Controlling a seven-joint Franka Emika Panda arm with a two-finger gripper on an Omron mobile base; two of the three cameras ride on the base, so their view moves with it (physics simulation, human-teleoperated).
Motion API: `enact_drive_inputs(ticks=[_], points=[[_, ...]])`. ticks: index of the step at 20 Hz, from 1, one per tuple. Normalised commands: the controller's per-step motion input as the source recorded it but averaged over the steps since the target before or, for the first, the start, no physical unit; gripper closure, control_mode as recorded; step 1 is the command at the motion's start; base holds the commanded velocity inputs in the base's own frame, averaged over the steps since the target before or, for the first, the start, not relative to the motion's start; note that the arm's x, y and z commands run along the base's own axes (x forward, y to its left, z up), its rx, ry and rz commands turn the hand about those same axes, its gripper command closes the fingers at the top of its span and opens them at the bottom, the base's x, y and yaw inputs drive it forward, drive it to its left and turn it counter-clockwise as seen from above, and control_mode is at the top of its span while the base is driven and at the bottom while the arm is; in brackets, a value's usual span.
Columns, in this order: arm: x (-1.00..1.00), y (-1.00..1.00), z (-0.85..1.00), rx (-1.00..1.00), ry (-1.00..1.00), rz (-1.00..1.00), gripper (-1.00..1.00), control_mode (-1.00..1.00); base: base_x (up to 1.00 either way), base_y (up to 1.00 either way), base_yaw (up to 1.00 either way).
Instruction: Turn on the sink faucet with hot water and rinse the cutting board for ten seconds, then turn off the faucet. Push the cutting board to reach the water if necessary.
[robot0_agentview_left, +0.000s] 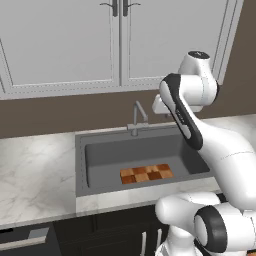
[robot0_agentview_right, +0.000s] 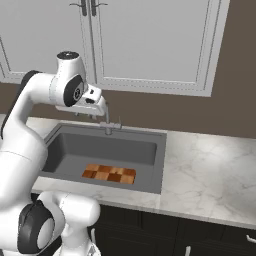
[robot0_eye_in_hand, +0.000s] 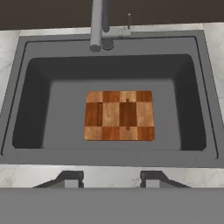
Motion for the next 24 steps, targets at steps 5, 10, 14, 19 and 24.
enact_drive_inputs(ticks=[5, 10, 14, 19, 24], points=[[-0.02, 0.00, 0.00, 0.00, -0.09, 0.00, -1.00, -1.00, 0.00, 0.00, 0.00], [0.00, 0.00, 0.00, 0.00, -0.21, 0.00, -1.00, -1.00, 0.00, 0.00, 0.00], [0.09, 0.00, 0.00, 0.00, -0.21, 0.00, -1.00, -1.00, 0.00, 0.00, 0.00], [0.10, -0.08, 0.00, 0.02, -0.18, 0.00, -1.00, -1.00, 0.00, 0.00, 0.00], [0.06, -0.30, -0.02, 0.04, -0.14, 0.00, -1.00, -1.00, 0.00, 0.00, 0.00]])
